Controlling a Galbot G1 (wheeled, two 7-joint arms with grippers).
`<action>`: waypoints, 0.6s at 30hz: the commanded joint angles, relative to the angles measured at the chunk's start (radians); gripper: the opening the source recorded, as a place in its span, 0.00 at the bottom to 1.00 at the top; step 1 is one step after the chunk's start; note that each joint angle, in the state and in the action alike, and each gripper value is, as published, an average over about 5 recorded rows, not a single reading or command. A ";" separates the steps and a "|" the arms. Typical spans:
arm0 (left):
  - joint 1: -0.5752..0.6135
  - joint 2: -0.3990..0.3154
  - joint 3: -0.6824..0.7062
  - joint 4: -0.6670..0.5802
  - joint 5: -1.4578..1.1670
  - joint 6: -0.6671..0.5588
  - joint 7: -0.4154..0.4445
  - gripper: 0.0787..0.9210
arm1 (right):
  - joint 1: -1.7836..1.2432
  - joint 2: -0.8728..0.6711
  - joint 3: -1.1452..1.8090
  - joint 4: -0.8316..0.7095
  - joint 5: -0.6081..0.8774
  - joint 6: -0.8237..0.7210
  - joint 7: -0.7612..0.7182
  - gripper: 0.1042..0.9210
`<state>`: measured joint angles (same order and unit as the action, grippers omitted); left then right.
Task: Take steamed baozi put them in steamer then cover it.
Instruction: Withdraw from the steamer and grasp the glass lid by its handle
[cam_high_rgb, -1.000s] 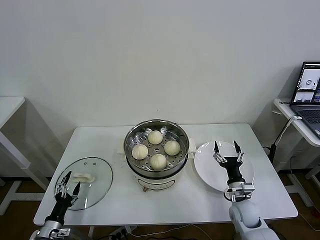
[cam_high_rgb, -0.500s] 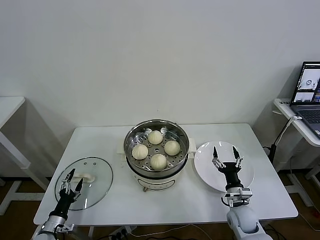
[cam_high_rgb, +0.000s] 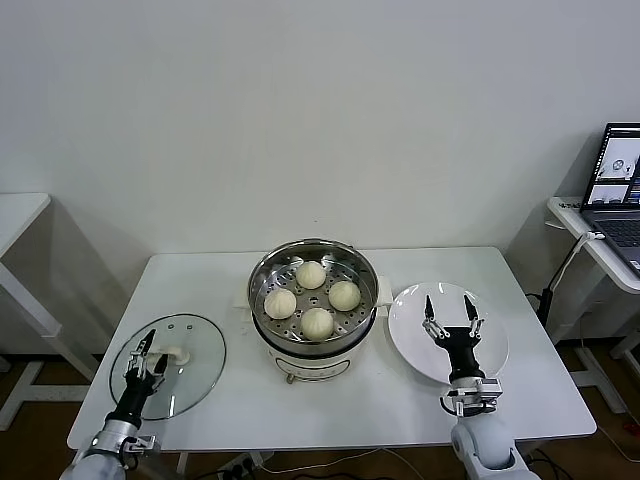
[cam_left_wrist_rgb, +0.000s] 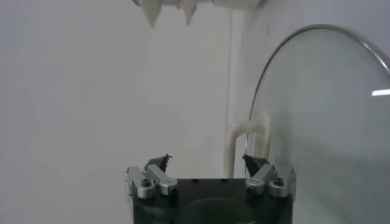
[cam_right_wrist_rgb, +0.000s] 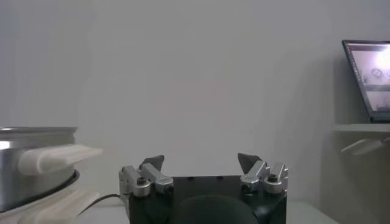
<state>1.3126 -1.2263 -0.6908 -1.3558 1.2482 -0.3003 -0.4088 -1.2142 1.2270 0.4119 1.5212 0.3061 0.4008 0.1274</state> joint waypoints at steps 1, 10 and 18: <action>-0.031 -0.001 0.008 0.016 0.019 0.013 -0.005 0.88 | -0.002 0.006 0.001 -0.003 -0.011 0.002 -0.001 0.88; -0.058 -0.005 0.021 0.053 0.019 0.024 0.006 0.88 | 0.005 0.015 0.000 -0.004 -0.023 0.002 0.001 0.88; -0.071 -0.001 0.024 0.096 0.019 0.036 0.028 0.69 | 0.014 0.018 -0.003 0.000 -0.030 0.000 0.005 0.88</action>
<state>1.2570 -1.2286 -0.6689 -1.3019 1.2643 -0.2700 -0.3921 -1.2022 1.2437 0.4099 1.5185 0.2812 0.4020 0.1301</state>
